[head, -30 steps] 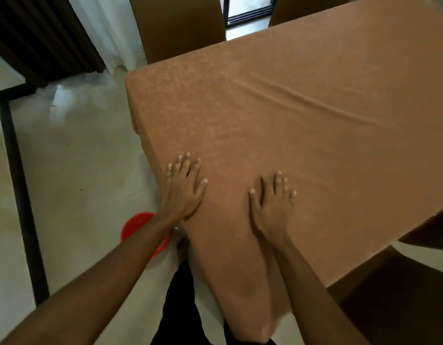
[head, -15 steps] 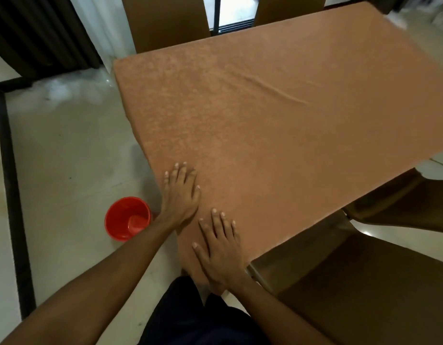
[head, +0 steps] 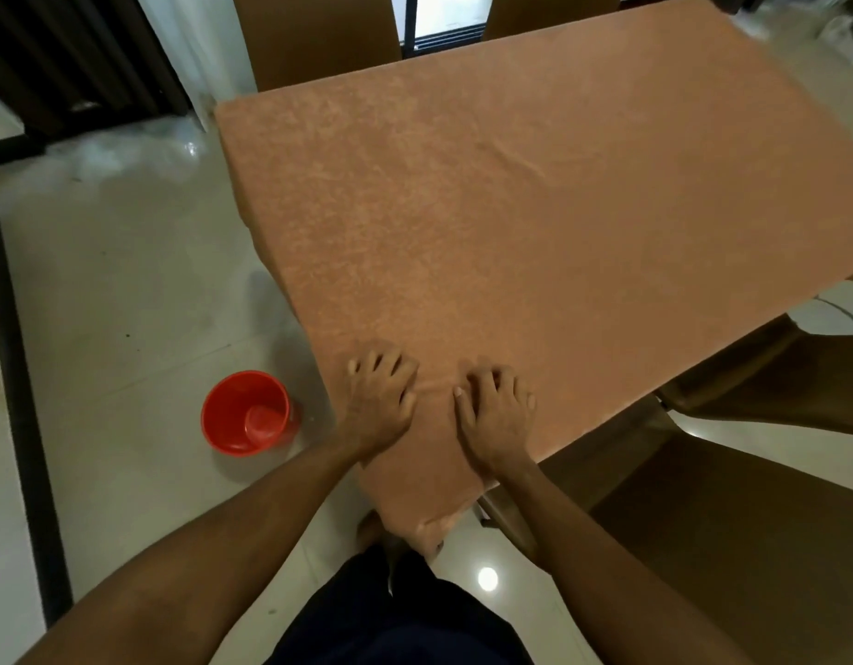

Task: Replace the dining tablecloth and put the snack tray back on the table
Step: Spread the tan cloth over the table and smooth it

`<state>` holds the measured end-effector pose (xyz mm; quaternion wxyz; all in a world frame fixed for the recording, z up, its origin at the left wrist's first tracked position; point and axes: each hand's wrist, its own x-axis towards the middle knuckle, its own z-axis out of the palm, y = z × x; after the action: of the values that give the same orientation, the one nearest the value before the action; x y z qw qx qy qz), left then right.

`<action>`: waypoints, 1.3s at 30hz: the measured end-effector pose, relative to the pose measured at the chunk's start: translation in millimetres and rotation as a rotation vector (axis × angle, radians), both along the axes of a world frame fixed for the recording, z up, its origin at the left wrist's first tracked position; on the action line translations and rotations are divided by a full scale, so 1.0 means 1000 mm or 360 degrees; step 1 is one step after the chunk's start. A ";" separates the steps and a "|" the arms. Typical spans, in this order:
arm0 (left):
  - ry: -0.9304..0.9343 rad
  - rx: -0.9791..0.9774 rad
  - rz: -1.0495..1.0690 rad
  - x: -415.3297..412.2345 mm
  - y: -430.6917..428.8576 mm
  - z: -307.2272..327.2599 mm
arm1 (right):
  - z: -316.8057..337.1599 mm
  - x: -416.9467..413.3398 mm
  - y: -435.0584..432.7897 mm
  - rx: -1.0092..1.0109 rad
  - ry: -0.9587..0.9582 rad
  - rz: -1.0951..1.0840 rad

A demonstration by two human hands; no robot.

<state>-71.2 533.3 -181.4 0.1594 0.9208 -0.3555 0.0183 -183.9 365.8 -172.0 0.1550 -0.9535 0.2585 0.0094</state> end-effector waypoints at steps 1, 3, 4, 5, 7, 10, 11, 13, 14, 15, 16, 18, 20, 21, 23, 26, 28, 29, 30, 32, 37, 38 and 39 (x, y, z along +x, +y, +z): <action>0.0012 -0.0005 -0.0016 0.000 0.004 0.000 | -0.001 -0.003 0.003 0.0017 -0.0012 -0.0024; 0.0045 0.0005 -0.0027 -0.003 0.010 0.001 | -0.003 -0.010 0.008 0.0022 -0.0038 -0.0026; 0.0052 0.0006 -0.0031 -0.005 0.013 0.002 | -0.003 -0.014 0.009 0.0023 -0.0048 -0.0016; 0.0056 0.0007 -0.0039 -0.008 0.015 0.002 | -0.003 -0.017 0.009 0.0030 -0.0061 -0.0008; 0.0055 0.0006 -0.0061 -0.017 0.019 0.002 | -0.003 -0.022 0.007 0.0049 -0.0087 -0.0001; 0.0053 -0.0044 -0.0070 -0.026 0.021 0.000 | -0.003 -0.026 0.004 0.0034 -0.0100 -0.0004; 0.0057 -0.0058 -0.0070 -0.027 0.020 0.000 | -0.002 -0.025 0.003 0.0025 -0.0095 -0.0009; 0.0043 -0.0066 -0.0115 -0.028 0.016 0.002 | 0.000 -0.026 0.005 0.0011 -0.0072 -0.0009; 0.0028 -0.0065 -0.0162 -0.030 0.014 0.002 | 0.002 -0.026 0.009 0.0016 -0.0049 0.0014; 0.0017 -0.0068 -0.0216 -0.032 0.011 0.002 | 0.004 -0.030 0.014 0.0033 -0.0031 0.0062; 0.0017 -0.0083 -0.0255 -0.033 0.009 0.002 | 0.006 -0.036 0.022 0.0061 -0.0020 0.0135; 0.0058 -0.0143 -0.0251 -0.037 0.004 0.002 | 0.009 -0.058 0.042 0.0121 -0.0029 0.0341; 0.0129 -0.0181 -0.0201 -0.041 0.000 0.000 | 0.010 -0.084 0.059 0.0136 -0.0055 0.0629; 0.0156 -0.0154 -0.0182 -0.042 -0.001 -0.001 | 0.008 -0.095 0.064 0.0132 -0.0105 0.0783; 0.0198 0.0008 -0.0146 -0.050 -0.001 -0.007 | 0.011 -0.103 0.065 0.0194 -0.0188 0.0948; 0.0201 0.0258 -0.0117 -0.066 0.006 -0.016 | 0.018 -0.082 0.047 0.0265 -0.0376 0.0716; 0.0185 0.0324 -0.0042 -0.082 0.012 -0.021 | 0.019 -0.066 0.022 0.0237 -0.0402 0.0496; 0.0183 0.0337 0.0002 -0.088 0.014 -0.022 | 0.018 -0.058 0.007 0.0226 -0.0315 0.0421; 0.0192 0.0350 0.0054 -0.095 0.016 -0.023 | 0.016 -0.052 -0.009 0.0199 -0.0198 0.0387; 0.0188 0.0342 0.0193 -0.115 0.016 -0.022 | 0.007 -0.055 -0.042 0.0132 -0.0045 0.0452; 0.0136 0.0214 0.0505 -0.151 0.007 -0.010 | -0.016 -0.101 -0.099 0.0067 -0.0094 0.0902; 0.0110 0.0182 0.0571 -0.158 0.002 -0.007 | -0.020 -0.113 -0.109 0.0058 -0.0118 0.0998; 0.0082 0.0144 0.0623 -0.169 -0.007 -0.006 | -0.023 -0.127 -0.123 0.0033 -0.0125 0.1070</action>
<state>-240.0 526.1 -187.8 0.1203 0.9787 -0.1661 0.0095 -310.7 242.4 -195.0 0.1627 -0.9834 -0.0766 0.0257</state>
